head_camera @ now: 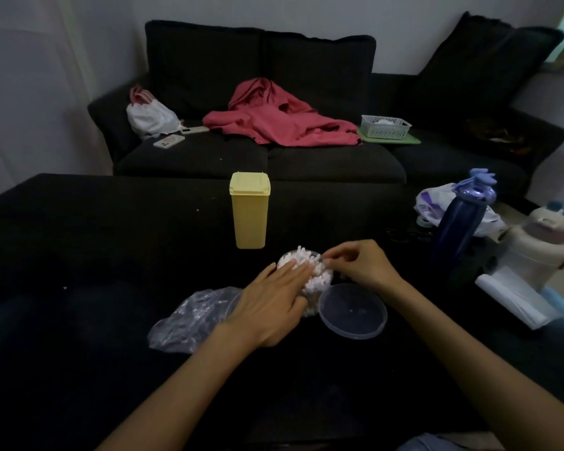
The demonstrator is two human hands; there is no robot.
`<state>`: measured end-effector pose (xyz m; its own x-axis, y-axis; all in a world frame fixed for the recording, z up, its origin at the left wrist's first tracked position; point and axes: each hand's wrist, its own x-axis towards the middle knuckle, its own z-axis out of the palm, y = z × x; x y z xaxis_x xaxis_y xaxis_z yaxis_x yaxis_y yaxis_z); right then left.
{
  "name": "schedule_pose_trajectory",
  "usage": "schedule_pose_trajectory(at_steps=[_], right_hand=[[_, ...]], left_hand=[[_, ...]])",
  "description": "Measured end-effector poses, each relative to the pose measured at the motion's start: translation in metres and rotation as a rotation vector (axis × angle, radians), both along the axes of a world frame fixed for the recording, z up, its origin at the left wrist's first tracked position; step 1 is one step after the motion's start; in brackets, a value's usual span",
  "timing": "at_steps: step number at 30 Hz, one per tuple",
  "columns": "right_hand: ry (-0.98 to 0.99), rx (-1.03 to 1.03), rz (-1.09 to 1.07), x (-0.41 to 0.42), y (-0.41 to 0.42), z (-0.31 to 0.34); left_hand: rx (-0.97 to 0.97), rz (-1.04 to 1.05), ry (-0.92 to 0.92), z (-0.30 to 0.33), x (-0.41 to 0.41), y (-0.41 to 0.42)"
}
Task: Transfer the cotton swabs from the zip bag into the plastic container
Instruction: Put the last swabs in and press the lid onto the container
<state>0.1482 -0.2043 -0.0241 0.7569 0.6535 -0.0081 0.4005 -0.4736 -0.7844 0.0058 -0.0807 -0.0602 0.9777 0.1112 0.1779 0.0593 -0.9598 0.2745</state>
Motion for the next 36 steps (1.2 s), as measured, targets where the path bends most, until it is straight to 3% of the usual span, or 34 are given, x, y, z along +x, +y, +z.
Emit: schedule_pose_trajectory(at_steps=[2,5,11,16,20,23,26,29,36], right_hand=[[-0.165,0.002,-0.061,-0.005,-0.006,-0.003],[-0.324,-0.106,0.105,-0.028,-0.01,-0.004],[-0.384,-0.407,0.314,-0.041,-0.012,-0.004],[-0.469,-0.521,0.381,-0.037,-0.008,-0.005],[-0.32,-0.392,0.395,-0.035,-0.008,0.013],[-0.247,-0.306,0.149,-0.034,-0.022,0.028],[0.078,-0.558,-0.033,-0.03,-0.041,0.035],[0.411,-0.452,-0.075,-0.029,-0.052,0.023],[0.46,-0.094,-0.231,-0.007,-0.051,0.041]], left_hand=[[0.014,0.004,-0.006,-0.001,0.001,-0.001],[0.004,-0.004,-0.013,-0.001,0.002,-0.002],[-0.135,0.012,-0.004,-0.002,-0.004,-0.011],[-0.23,0.009,0.058,0.007,-0.003,-0.003],[-0.141,0.065,0.118,0.021,0.023,0.013],[-0.054,0.056,0.212,0.018,0.035,0.016],[0.011,0.077,0.177,0.009,0.027,0.012],[0.084,0.097,0.108,0.004,0.011,0.001],[-0.028,0.209,0.06,0.002,-0.012,-0.029]])
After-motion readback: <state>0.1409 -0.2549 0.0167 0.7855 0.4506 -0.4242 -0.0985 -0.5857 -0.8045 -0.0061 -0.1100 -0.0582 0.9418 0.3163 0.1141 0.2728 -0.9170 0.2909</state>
